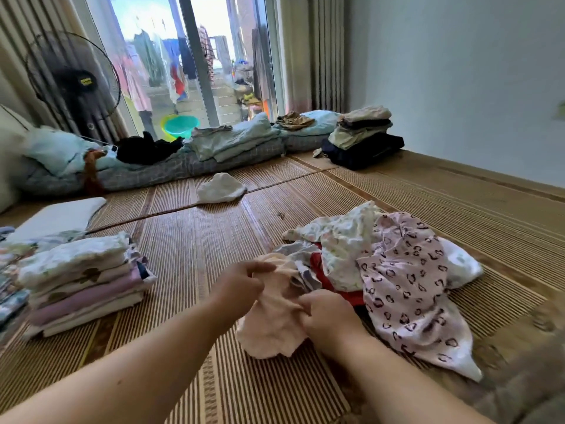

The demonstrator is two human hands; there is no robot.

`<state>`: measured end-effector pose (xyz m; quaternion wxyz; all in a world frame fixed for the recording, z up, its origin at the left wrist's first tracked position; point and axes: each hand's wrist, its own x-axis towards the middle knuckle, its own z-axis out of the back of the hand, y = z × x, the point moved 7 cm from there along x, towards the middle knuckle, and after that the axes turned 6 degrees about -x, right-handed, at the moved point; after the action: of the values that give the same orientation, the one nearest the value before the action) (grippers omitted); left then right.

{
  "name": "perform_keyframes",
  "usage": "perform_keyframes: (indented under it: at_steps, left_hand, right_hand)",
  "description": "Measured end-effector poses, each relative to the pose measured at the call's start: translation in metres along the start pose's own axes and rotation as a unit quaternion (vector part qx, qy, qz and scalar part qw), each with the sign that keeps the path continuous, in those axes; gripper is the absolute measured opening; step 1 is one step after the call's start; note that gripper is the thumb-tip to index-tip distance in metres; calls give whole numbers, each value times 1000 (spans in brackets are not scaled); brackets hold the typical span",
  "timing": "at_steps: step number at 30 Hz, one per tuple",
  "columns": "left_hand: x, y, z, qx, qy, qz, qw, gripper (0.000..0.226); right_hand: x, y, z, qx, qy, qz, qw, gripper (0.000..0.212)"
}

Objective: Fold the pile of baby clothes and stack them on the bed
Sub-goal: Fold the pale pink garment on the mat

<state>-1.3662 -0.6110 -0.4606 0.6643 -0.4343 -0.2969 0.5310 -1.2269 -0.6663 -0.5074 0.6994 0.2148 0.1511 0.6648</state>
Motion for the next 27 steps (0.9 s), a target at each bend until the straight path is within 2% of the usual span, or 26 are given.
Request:
perform_keyframes:
  at_steps: [2,4,7,8,11,13,16,19,20,23,25,27]
  left_hand:
    - [-13,-20,23,-32,-11,-11,999,44]
    - [-28,-33,45,-70,-21,-10,997,39]
    - [-57,-48,66,-111,13,-15,994,22]
    - [-68,-52,69,-110,33,-24,993,24]
    - [-110,-62,81,-75,73,-52,993,52]
    - [-136,-67,85,-13,82,-68,994,59]
    - [-159,-73,112,159,-14,-93,983,54]
    - [-174,-87,143,228,-83,-140,960,19]
    - [-179,-91,155,249,-103,-152,951,14]
    - [-189,-96,196,271,-144,-145,940,24]
    - [-194,-101,219,325,-157,-142,922,31]
    - [-200,-108,240,366,-163,-144,905,30]
  right_hand:
    - [-5,8,23,136,-70,-10,988,22]
    - [-11,27,47,213,-117,-8,970,21]
    - [-22,66,75,318,-148,2,936,22]
    - [-26,77,80,350,-154,0,924,21]
    - [-39,111,84,421,-136,-18,897,19]
    - [-46,136,81,451,-81,-20,888,32]
    - [-55,182,88,410,9,29,912,56]
    - [-63,220,101,322,70,90,940,60]
    - [-67,233,106,267,86,115,953,62]
    - [-76,263,125,67,63,181,979,60]
    - [-78,272,137,-29,41,199,979,48]
    - [-82,277,147,-118,17,211,970,33]
